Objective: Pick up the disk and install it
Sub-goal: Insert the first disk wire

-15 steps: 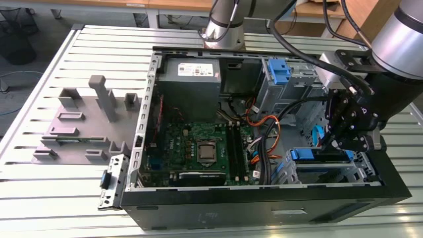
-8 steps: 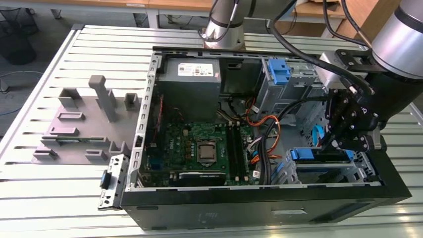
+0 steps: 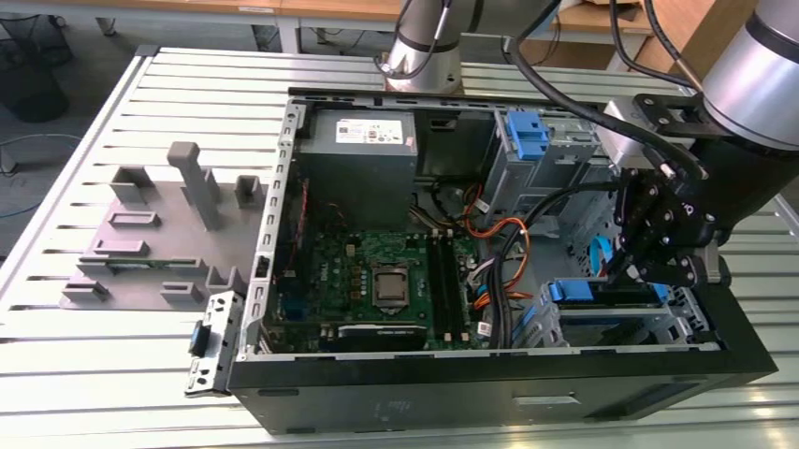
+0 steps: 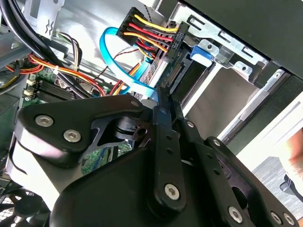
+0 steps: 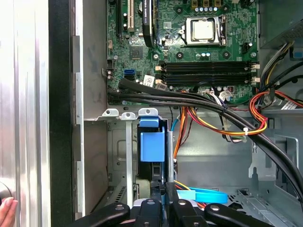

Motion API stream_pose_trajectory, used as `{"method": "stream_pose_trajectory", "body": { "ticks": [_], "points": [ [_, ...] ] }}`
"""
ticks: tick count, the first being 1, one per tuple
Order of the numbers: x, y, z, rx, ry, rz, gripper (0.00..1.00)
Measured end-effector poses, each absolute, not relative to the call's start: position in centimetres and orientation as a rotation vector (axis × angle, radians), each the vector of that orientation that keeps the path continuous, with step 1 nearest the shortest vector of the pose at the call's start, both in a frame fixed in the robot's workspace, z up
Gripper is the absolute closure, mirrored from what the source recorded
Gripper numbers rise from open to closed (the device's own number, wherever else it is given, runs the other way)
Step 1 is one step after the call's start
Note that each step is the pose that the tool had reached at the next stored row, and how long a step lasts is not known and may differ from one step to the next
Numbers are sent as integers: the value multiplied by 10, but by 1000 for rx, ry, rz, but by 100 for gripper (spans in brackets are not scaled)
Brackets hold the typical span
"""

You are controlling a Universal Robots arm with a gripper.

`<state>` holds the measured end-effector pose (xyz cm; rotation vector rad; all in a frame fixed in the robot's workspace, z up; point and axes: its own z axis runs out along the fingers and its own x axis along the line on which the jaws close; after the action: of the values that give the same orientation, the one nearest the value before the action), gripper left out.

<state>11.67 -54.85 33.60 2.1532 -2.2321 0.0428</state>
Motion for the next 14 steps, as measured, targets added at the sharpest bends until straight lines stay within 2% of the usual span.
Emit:
{"method": "stream_pose_trajectory", "body": {
  "ticks": [14],
  "points": [
    [117, -549, 334, 2154, -2233, 44, 84]
  ]
}}
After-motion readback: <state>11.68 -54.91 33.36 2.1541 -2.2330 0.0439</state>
